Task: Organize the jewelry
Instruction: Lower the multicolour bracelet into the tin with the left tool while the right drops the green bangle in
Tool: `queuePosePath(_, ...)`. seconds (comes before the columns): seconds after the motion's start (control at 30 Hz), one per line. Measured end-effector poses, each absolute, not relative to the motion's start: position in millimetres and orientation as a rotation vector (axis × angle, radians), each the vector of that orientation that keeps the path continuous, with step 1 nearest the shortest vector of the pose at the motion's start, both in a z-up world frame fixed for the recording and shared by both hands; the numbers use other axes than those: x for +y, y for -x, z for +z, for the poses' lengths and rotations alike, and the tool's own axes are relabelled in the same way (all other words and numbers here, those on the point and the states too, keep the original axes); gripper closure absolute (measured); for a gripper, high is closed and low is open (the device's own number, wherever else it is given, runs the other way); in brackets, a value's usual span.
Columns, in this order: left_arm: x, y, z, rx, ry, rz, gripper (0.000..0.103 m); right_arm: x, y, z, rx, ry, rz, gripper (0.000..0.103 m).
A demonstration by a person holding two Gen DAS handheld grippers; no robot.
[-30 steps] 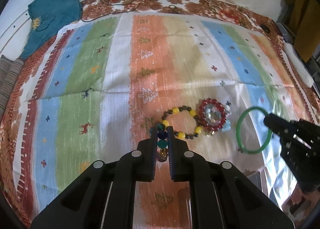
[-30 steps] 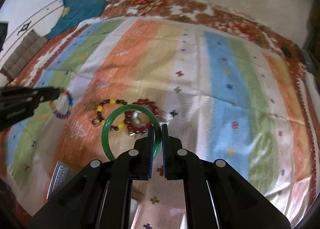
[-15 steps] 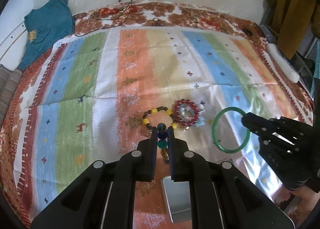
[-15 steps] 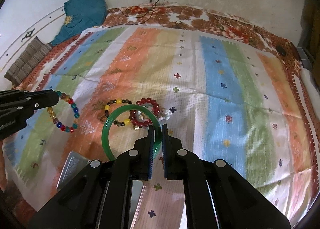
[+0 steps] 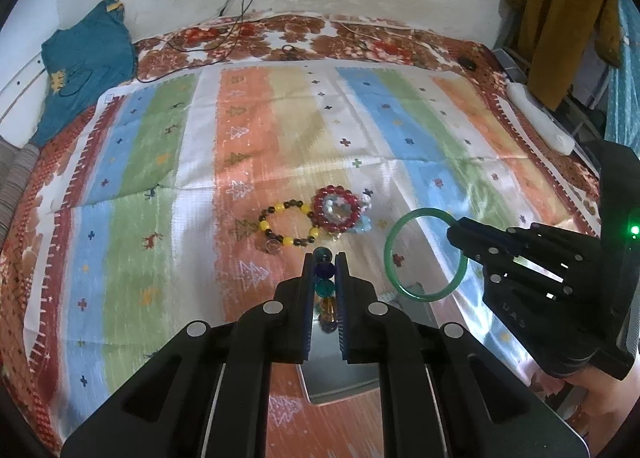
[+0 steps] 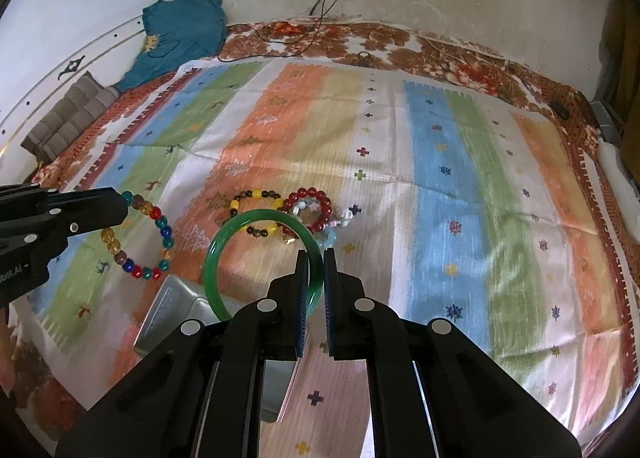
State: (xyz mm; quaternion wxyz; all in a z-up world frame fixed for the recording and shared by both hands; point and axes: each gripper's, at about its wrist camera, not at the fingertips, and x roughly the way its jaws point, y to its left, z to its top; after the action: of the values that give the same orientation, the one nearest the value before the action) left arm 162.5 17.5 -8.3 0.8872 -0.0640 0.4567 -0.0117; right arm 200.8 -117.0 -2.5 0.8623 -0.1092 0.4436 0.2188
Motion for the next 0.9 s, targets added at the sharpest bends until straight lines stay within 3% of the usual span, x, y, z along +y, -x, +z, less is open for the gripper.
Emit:
queuePosePath(0.83, 2, -132, -16, 0.965, 0.151, -0.061, 0.093, -120, -163, -14, 0.954, 0.265, 0.480, 0.095)
queuePosePath(0.9, 4, -131, -16, 0.964, 0.157, -0.048, 0.093, -122, -165, -15, 0.972, 0.245, 0.484, 0.090)
